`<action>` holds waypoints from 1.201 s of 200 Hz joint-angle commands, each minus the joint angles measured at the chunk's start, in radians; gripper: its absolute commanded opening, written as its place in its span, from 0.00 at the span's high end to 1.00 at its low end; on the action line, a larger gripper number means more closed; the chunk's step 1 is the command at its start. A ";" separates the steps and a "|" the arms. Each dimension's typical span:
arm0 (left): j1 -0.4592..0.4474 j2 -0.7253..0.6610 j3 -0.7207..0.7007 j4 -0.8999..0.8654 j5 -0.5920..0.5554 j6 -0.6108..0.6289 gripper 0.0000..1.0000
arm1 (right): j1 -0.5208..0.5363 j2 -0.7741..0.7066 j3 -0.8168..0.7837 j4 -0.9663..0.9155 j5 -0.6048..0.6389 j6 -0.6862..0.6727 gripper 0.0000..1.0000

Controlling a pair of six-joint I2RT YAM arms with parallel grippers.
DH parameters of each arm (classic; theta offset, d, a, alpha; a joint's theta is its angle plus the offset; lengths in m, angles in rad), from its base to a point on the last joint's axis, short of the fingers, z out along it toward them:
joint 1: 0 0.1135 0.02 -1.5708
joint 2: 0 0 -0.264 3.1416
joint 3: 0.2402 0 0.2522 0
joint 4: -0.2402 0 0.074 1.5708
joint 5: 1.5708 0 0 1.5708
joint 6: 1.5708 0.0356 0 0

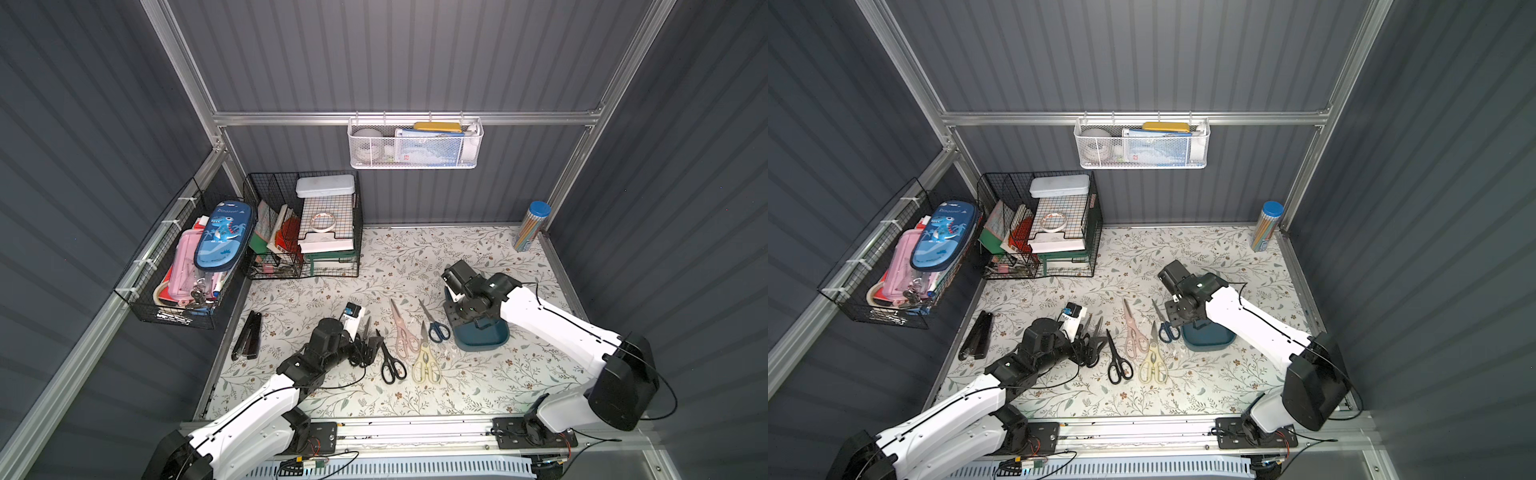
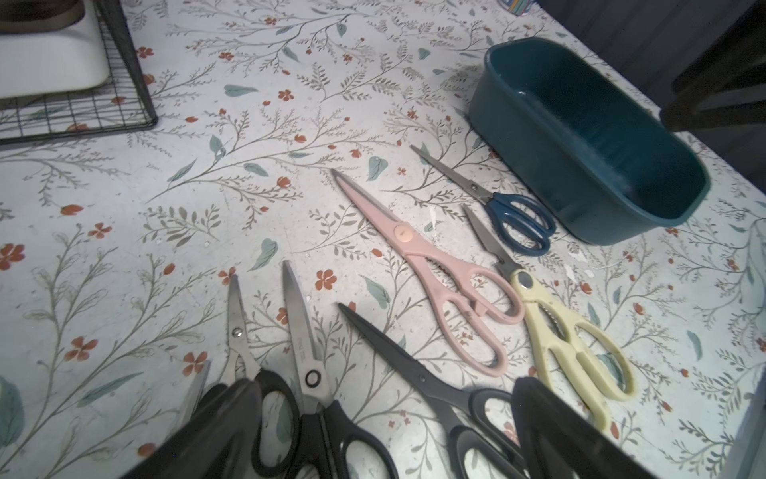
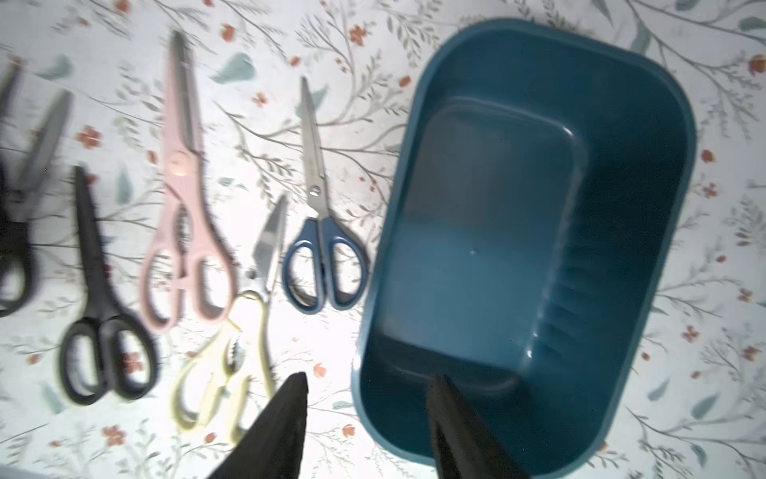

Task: Put the scissors into the storage box
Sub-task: Place the storage box at the center of the board, then pick up the scissors from the center of the board.

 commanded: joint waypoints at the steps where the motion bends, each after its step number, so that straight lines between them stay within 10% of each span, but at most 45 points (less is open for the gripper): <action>1: -0.012 -0.017 -0.030 0.047 0.084 0.059 0.01 | 0.014 0.067 0.022 -0.001 -0.131 -0.015 0.51; 240: -0.066 -0.049 -0.034 0.035 0.003 0.073 0.01 | 0.035 0.472 0.060 0.064 -0.035 0.057 0.70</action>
